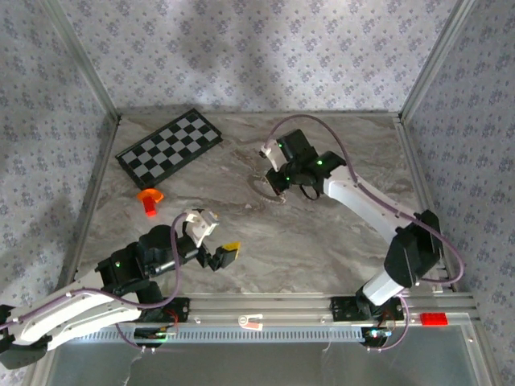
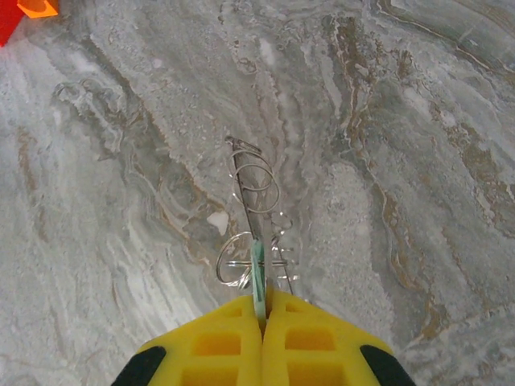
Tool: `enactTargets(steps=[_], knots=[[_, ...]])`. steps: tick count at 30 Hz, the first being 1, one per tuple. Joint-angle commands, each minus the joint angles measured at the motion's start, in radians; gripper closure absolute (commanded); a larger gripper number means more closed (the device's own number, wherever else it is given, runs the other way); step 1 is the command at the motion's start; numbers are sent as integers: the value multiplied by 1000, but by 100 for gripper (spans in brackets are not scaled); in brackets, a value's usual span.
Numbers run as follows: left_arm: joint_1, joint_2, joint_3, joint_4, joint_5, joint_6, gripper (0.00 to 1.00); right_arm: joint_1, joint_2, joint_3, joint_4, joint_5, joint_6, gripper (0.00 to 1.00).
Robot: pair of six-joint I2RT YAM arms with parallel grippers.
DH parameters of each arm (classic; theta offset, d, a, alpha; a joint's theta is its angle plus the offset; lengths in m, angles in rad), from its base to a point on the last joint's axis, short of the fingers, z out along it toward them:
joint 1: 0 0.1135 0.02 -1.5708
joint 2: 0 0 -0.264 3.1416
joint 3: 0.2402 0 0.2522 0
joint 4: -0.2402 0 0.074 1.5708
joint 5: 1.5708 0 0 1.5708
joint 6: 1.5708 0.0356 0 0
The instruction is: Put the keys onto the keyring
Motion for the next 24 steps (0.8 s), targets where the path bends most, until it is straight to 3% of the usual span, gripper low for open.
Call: enactTargets(steps=[1, 11, 24], knots=[[4, -10, 32, 5, -13, -9, 0, -13, 43, 68, 33, -23, -20, 100], [3, -35, 37, -1, -24, 11, 0, -10, 126, 78, 67, -59, -15, 100], [5, -80, 30, 0, -70, 22, 0, 10, 46, -88, 134, -127, 51, 100]])
